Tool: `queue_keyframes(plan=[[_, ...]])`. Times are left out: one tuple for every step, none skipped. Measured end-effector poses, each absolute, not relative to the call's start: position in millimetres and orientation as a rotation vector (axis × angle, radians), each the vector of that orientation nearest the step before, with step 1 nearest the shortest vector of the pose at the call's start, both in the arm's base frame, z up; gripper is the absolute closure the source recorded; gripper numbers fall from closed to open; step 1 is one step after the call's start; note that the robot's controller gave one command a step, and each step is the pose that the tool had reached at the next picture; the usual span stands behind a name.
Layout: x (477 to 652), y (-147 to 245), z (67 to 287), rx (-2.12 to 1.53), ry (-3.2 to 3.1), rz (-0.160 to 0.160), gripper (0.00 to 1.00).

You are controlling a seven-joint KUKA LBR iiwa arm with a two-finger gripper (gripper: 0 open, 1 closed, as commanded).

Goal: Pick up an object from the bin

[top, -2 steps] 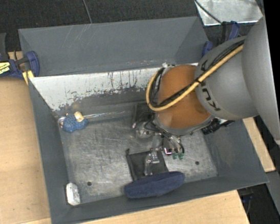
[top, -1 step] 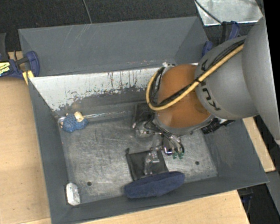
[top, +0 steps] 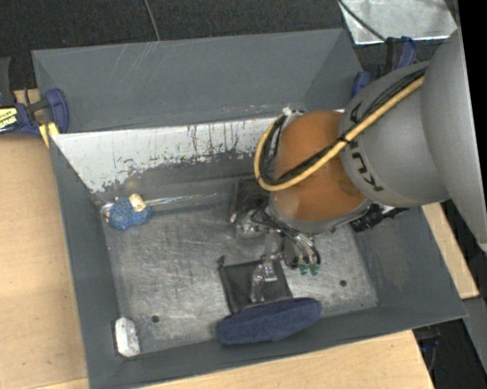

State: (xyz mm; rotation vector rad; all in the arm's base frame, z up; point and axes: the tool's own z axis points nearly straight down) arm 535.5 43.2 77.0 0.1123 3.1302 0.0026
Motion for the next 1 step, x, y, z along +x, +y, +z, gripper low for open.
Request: queue_keyframes(plan=[[539.4,43.1,80.5,0.114,3.12,0.004,1.0]])
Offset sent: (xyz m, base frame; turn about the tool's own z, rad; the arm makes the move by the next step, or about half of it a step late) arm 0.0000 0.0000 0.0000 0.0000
